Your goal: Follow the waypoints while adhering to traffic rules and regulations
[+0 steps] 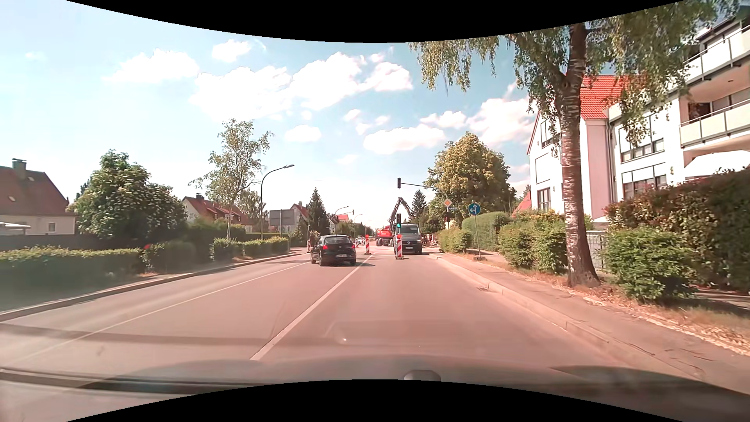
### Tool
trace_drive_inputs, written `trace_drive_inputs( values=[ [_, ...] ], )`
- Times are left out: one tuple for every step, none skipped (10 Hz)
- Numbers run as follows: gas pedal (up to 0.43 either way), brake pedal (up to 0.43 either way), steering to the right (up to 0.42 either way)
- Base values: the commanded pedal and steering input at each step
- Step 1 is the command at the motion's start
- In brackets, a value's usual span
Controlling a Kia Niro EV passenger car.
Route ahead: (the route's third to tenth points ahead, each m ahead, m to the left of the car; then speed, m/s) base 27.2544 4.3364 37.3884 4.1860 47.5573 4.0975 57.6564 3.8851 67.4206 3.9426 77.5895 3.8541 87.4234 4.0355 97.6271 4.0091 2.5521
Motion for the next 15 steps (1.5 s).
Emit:
trace_drive_inputs(
  values=[
    [0.268,0.000,-0.003],
    [0.268,0.000,-0.006],
    [0.268,0.000,-0.010],
    [0.268,0.000,-0.013],
    [0.268,0.000,-0.017],
    [0.268,0.000,-0.022],
    [0.268,0.000,-0.026],
    [0.240,0.000,-0.031],
    [0.150,0.000,-0.037],
    [0.087,0.000,-0.044],
    [0.079,0.000,-0.056],
    [0.079,0.000,-0.065],
    [0.079,0.000,-0.075],
    [0.098,0.000,-0.086],
    [0.118,0.000,-0.094]
  ],
)
